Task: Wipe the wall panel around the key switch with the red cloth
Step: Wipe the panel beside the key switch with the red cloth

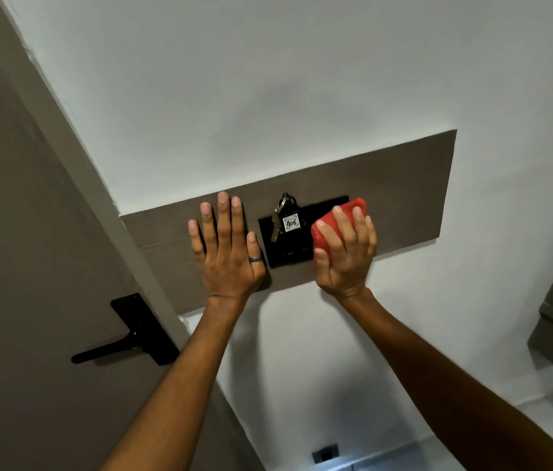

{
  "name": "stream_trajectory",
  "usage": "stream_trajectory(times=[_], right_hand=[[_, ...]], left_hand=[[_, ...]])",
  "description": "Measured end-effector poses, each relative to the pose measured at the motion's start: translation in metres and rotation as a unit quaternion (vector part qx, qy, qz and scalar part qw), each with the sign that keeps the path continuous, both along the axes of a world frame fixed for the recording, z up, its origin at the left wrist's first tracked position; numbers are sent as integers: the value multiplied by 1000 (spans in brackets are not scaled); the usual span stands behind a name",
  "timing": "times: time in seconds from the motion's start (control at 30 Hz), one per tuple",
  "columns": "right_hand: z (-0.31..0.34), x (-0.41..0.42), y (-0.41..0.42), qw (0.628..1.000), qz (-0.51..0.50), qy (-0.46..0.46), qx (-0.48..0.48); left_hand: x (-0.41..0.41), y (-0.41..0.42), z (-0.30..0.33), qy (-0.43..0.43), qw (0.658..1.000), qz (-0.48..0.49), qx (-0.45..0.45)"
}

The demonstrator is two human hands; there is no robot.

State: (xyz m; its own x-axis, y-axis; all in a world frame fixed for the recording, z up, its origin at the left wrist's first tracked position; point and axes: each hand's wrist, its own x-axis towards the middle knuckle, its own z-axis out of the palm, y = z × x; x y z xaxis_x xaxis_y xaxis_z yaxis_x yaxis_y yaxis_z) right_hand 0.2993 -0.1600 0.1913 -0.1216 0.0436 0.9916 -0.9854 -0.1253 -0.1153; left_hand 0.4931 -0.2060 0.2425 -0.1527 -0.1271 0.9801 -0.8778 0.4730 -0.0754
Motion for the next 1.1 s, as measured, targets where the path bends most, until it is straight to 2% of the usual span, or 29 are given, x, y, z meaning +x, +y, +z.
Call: stream_trajectory(times=[0.1,0.13,0.17,0.27,0.3,0.4,0.43,0.5,0.53,0.57,0.63,0.7,0.8,0.93,1.1], right_hand=[[20,23,-6,995,13,-103,-7],[27,30,-7,994,19,-110,-11],[30,28,-7,996,26,-84,-11],[31,-9,-6,998,-1,70,-5],[31,-15,-6,998,-4,63,-1],[27,10,-7,998,-3,-57,-1],[24,13,-7,999,7,-46,2],[27,-2,-4,999,10,52,7],[30,-10,-3,998,10,69,5],[34,-11,-3,999,10,47,5],[36,7,-4,998,1,-57,7],[31,22,-7,996,-13,-87,5],[33,5,0,1000,-9,-10,25],[29,2,-2,997,-54,9,46],[-2,-27,27,990,-66,85,96]], left_hand=[[1,-1,0,-3,1000,10,-2],[1,-1,1,-5,1000,13,-2],[0,-2,0,-5,1000,11,1],[0,-3,-2,-6,1000,9,-5],[-1,-3,-2,-4,1000,11,-6],[-1,-4,-1,1,1000,13,-3],[-1,-3,-1,-1,1000,11,-2],[-2,-1,-1,-2,1000,7,-4],[-2,0,0,-2,1000,8,-6],[-2,-1,0,-1,1000,8,-7],[-2,-1,0,-3,1000,12,-4],[-2,-2,-1,-7,1000,14,-1],[-3,0,-1,-13,1000,14,9],[-2,1,5,-16,999,20,28],[-7,25,-3,5,994,-10,106]])
